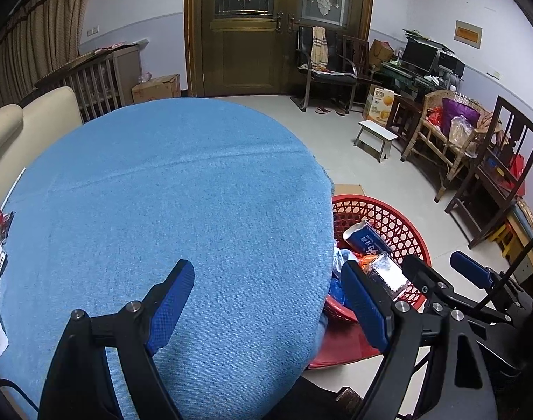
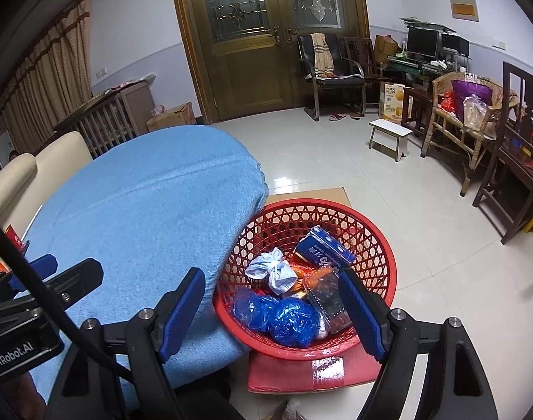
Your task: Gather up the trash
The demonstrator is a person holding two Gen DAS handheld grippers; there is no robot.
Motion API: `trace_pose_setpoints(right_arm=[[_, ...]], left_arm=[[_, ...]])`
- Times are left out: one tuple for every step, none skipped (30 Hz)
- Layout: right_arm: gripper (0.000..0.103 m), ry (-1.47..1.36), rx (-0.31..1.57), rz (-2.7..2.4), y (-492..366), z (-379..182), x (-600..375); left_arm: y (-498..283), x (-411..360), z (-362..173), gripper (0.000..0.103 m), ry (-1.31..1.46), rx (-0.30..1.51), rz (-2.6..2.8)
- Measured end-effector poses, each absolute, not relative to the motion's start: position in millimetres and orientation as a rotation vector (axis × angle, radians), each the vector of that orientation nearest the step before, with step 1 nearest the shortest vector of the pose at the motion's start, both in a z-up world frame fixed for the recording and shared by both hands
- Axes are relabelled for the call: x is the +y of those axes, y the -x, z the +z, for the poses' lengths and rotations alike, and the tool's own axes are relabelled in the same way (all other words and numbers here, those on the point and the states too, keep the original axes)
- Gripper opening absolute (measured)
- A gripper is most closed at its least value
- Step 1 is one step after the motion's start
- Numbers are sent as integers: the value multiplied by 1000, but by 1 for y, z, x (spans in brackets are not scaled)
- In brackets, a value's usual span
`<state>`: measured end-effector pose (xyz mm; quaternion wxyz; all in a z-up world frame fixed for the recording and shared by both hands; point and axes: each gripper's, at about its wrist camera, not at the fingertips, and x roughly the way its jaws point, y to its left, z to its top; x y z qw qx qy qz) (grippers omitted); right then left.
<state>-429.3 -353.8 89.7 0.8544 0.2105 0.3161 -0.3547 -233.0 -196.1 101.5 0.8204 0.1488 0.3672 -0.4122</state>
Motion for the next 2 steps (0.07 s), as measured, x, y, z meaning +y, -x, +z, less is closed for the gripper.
trace_pose_setpoints(right_arm=[[81, -442, 665, -747, 430, 90, -354], [81, -442, 664, -748, 430, 90, -354]], left_arm=[[232, -197, 101, 86, -319, 784, -879], [232, -198, 100, 86, -322, 785, -878]])
